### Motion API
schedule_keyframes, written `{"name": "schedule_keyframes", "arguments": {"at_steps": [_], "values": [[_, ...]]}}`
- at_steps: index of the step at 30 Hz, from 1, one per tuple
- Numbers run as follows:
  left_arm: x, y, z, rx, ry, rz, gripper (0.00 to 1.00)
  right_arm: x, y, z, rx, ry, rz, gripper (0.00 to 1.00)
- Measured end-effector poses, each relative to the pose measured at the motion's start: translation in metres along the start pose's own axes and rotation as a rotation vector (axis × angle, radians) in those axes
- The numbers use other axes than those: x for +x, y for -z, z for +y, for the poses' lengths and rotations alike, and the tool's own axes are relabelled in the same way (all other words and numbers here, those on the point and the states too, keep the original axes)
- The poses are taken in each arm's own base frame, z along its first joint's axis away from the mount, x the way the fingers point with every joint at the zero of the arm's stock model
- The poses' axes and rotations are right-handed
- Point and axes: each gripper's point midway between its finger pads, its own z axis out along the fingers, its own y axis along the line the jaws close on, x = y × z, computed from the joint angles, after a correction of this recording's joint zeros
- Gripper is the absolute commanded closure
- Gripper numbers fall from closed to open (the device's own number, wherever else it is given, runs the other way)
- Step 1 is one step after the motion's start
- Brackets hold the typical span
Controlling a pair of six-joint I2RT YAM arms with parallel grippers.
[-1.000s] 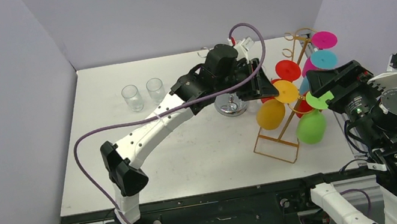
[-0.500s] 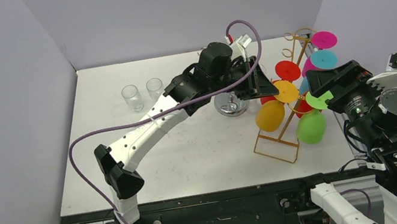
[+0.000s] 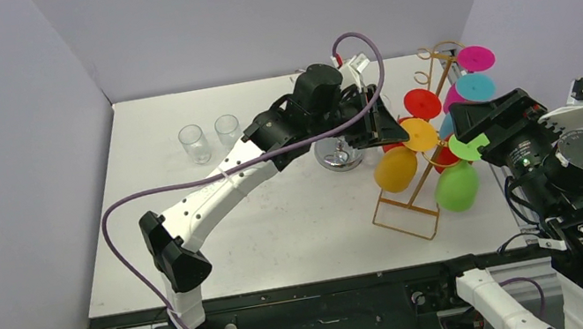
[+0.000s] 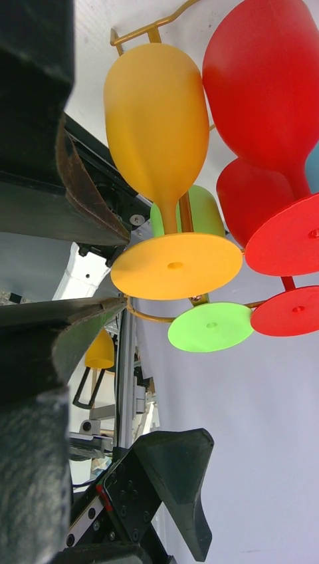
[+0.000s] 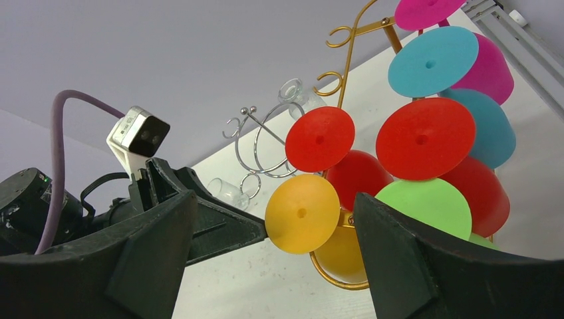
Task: Take the wine glass off the wine glass rack
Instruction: Pick up the wine glass from the wine rack.
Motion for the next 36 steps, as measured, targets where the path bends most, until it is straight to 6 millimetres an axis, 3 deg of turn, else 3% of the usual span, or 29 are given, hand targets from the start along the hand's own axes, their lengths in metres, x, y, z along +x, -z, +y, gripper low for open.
{"name": "schedule_keyframes", "arguments": {"at_steps": [17,36], "values": [[0.003,-0.014,0.011,-0.016,0.034,0.018,0.78,0.0,0.0,0.0,0.0,0.0,-0.001,0.18],[0.007,-0.013,0.004,0.016,0.054,0.046,0.86,0.002,-0.003,-0.001,0.002,0.0,0.001,0.18]]}}
